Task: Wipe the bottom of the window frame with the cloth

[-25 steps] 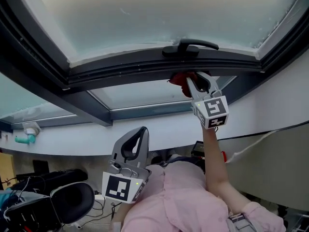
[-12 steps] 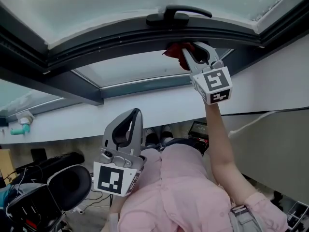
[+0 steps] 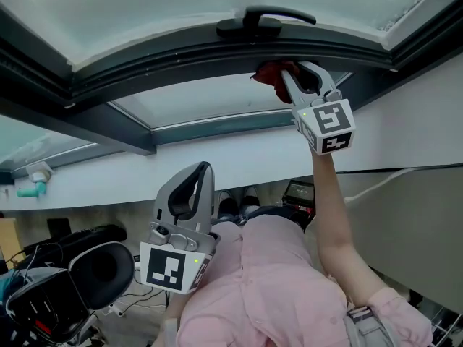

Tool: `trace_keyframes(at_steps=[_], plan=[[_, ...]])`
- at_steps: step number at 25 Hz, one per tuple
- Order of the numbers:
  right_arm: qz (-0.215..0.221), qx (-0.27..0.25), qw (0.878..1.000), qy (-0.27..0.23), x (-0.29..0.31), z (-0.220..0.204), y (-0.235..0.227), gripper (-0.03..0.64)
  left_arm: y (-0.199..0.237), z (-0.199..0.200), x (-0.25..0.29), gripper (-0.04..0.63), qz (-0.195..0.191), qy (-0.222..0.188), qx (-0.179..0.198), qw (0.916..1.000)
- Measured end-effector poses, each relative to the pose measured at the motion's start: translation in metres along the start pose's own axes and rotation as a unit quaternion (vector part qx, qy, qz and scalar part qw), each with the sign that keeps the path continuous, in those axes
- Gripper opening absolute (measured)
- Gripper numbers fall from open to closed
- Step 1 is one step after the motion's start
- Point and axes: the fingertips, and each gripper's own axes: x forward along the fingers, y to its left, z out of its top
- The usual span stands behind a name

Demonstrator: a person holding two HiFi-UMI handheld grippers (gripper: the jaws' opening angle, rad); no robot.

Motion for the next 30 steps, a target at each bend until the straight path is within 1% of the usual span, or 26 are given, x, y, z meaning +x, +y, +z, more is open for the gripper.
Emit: trace_keyframes(at_steps=[5,12,19,30], plan=[[0.001,-0.012,1.0,0.007,-0.001,-0.004,-0.004,0.061,-0.003,0.001,0.005,-0.003,0.005,0.0,-0.001,1.0],[-0.005,-0.012,1.0,0.011,-0.01,-0.011,-0.023,0.061,-0.018,-0.002,0.018,-0.003,-0.004,0.003,-0.003,1.0],[0.003,-0.015,1.0,0.007,-0.012,-0.014,-0.027,0.061,-0.027,-0.002,0.029,-0.003,-0.007,0.003,-0.002,1.0],[-0.014,-0.01,1.0,0.006,-0.023,-0.022,-0.051,0.061,-0.039,-0.002,0.042,-0.003,-0.013,0.002,0.002,0.9999]])
